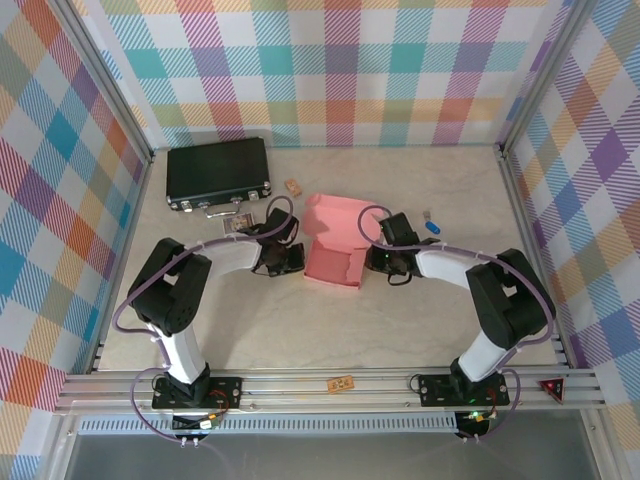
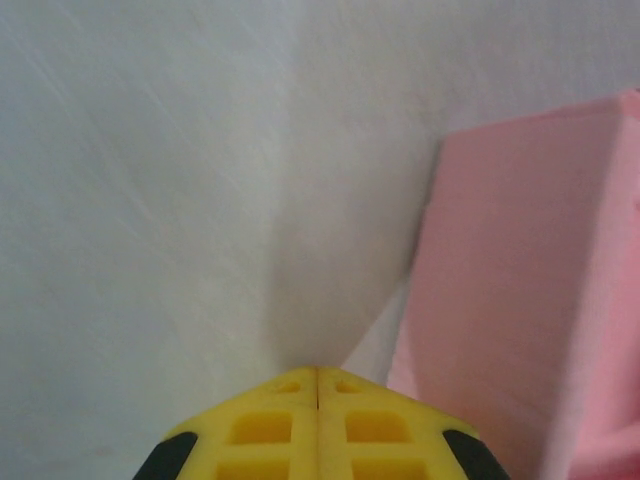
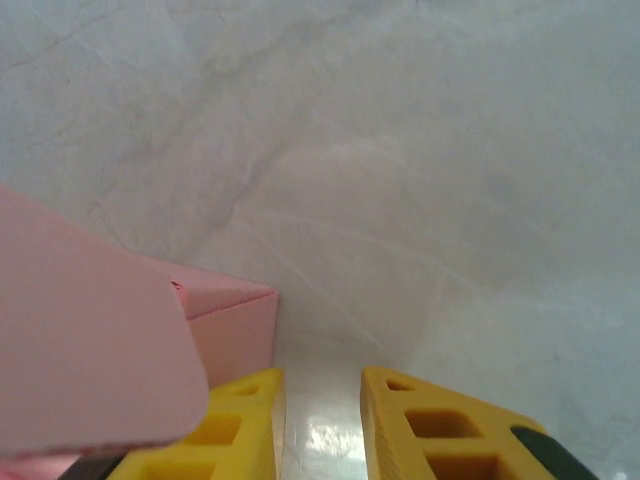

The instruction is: Fold the paper box

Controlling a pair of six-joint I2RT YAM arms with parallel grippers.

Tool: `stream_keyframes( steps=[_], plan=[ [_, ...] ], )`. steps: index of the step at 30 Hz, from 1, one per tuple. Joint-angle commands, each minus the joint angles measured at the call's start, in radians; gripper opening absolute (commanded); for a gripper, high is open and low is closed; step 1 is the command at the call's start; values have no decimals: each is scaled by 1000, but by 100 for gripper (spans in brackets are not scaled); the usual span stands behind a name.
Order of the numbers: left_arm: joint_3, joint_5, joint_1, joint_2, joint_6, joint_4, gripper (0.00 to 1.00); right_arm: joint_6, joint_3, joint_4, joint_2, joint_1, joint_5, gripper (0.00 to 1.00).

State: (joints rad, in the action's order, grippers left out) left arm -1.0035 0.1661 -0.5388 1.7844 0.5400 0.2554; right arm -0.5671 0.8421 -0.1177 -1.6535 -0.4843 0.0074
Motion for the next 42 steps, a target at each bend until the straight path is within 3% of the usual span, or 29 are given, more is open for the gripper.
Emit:
stream_keyframes(
  steps=[1,7,12,17,23,30,36,42],
  plan=[
    [50,11,-40,-44,63,5,0,74,60,-59,-33,6,22,27],
    [102,-22,-75,-98,127,-21,0,134,105,-109,-39,12,62,28],
    [118,-113,-76,-159,140,14,0,173,118,-174,19,32,79,30],
    [113,-180,-76,-214,120,73,0,205,126,-210,97,59,-24,34],
    [125,-229,-76,-273,108,74,2,196,173,-206,95,59,-230,49],
    [166,-209,-75,-324,115,0,6,166,220,-186,6,59,-244,56],
    [199,-192,-65,-348,135,-35,7,170,226,-184,-49,58,-261,56],
    [222,-183,-64,-356,145,-57,8,165,227,-173,-87,52,-266,45]
  ],
)
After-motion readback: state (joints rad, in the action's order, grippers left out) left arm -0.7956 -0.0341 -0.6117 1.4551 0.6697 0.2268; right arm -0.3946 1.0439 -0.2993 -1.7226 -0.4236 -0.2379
